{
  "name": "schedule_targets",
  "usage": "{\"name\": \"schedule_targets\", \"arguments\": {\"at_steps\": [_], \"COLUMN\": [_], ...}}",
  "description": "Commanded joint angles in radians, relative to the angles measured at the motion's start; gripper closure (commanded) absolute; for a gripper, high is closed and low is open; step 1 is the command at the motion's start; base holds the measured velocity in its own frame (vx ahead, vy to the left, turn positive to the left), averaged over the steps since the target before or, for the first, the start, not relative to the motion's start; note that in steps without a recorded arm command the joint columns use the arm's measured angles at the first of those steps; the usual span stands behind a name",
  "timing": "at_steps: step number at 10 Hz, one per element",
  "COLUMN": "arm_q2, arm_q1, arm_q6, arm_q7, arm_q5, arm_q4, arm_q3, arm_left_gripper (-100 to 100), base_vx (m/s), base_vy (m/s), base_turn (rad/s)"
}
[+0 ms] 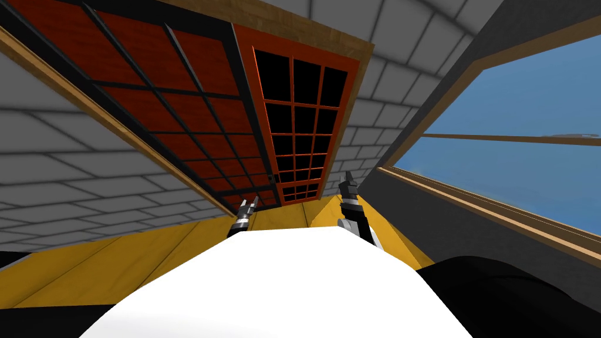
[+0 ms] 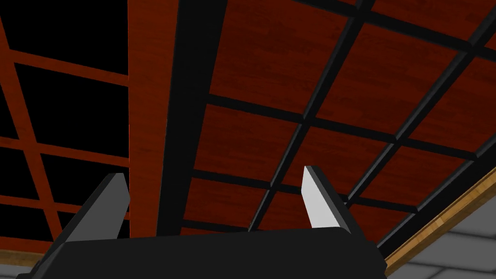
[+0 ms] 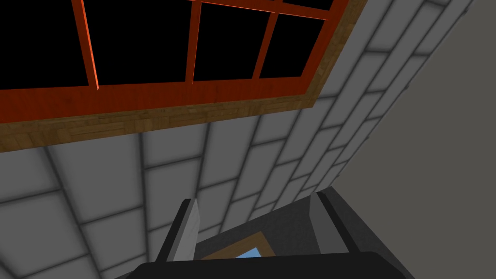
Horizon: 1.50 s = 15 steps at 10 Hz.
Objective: Pull the door open
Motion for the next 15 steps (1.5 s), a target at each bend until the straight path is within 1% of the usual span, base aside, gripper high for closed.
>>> {"name": "schedule_targets", "arguments": {"at_steps": [1,8,9,12,15], "arm_q2": [-0.002,-0.016,-0.02,-0.027,-0.041], "arm_q1": [0.0,-0.037,-0.046,-0.059,-0.081], "arm_q6": [-0.017,-0.069,-0.082,-0.101,-0.129], "arm_q7": [-0.027,-0.137,-0.163,-0.202,-0.262], "arm_q5": [-0.008,-0.04,-0.048,-0.06,-0.078], "arm_q4": [0.032,0.177,0.213,0.264,0.343], "arm_q3": [0.012,0.061,0.073,0.09,0.117], "arm_left_gripper": [-100,-100,-100,-100,-100], "base_vx": [0.095,0.099,0.139,0.116,0.168], "base_vy": [0.001,-0.002,0.005,-0.002,0.026], "base_turn": [-0.03,-0.024,-0.028,-0.023,-0.033]}}
